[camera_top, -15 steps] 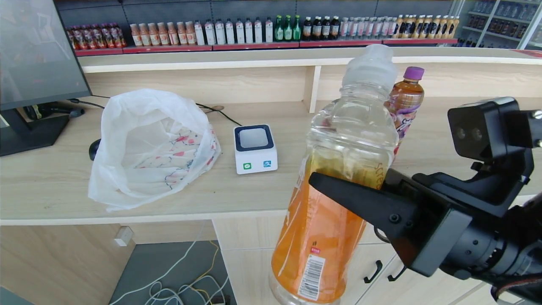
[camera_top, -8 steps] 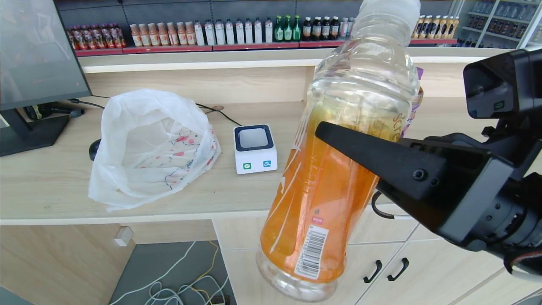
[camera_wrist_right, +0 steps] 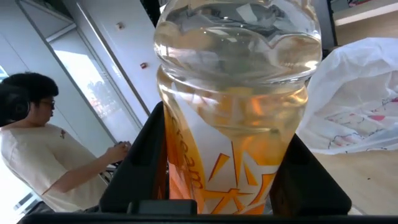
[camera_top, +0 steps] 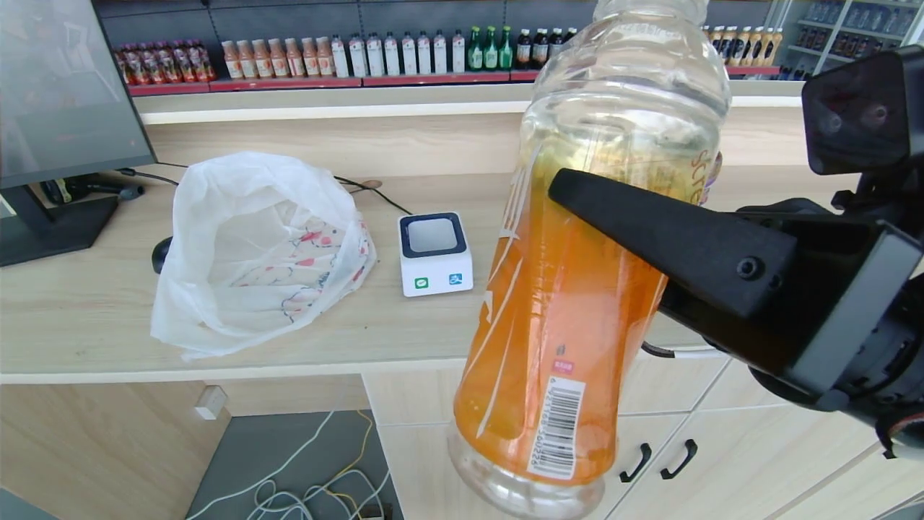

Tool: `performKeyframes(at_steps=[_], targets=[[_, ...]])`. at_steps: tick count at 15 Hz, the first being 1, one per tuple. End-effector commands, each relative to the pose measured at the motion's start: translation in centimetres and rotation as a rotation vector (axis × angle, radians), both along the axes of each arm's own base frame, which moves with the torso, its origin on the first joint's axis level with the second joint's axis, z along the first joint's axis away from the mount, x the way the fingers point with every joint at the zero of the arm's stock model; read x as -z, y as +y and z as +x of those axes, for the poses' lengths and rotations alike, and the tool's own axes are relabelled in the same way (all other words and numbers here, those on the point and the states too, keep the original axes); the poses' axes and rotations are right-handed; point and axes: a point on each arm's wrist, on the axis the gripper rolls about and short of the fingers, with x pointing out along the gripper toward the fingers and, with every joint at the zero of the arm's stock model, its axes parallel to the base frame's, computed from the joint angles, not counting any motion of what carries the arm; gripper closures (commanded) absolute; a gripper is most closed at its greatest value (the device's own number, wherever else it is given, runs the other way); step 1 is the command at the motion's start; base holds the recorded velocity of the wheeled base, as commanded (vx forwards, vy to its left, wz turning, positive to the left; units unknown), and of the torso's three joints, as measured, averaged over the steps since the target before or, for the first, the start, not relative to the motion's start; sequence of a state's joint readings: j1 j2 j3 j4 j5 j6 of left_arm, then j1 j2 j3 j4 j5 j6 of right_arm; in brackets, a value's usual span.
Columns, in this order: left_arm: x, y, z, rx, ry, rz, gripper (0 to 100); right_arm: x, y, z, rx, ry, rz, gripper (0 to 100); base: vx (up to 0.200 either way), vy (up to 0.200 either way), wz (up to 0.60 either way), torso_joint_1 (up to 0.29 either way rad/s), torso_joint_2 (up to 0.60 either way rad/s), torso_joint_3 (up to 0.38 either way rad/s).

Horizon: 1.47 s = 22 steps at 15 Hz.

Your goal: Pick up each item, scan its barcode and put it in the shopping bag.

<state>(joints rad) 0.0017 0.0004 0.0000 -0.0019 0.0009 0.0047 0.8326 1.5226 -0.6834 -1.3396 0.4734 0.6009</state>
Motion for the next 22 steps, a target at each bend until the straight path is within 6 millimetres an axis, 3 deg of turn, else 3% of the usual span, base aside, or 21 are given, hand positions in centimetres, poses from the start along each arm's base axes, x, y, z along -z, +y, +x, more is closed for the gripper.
performKeyframes(at_steps=[1,17,22], targets=[[0.0,0.0,0.0,-0.001,-0.002,0.000,0,0.0,0.0,0.0,-0.002,0.003,0.000,100,0.000,0.000,0.00,0.000,0.00,0.000],[0.0,0.0,0.0,-0.001,-0.002,0.000,0,1.2,-0.1,-0.3,-0.004,-0.024,-0.048,100,0.000,0.000,0.00,0.000,0.00,0.000],[0.0,0.0,0.0,-0.001,-0.002,0.000,0,4.1,-0.7,-0.8,0.043,-0.063,-0.158,100,0.000,0.000,0.00,0.000,0.00,0.000]])
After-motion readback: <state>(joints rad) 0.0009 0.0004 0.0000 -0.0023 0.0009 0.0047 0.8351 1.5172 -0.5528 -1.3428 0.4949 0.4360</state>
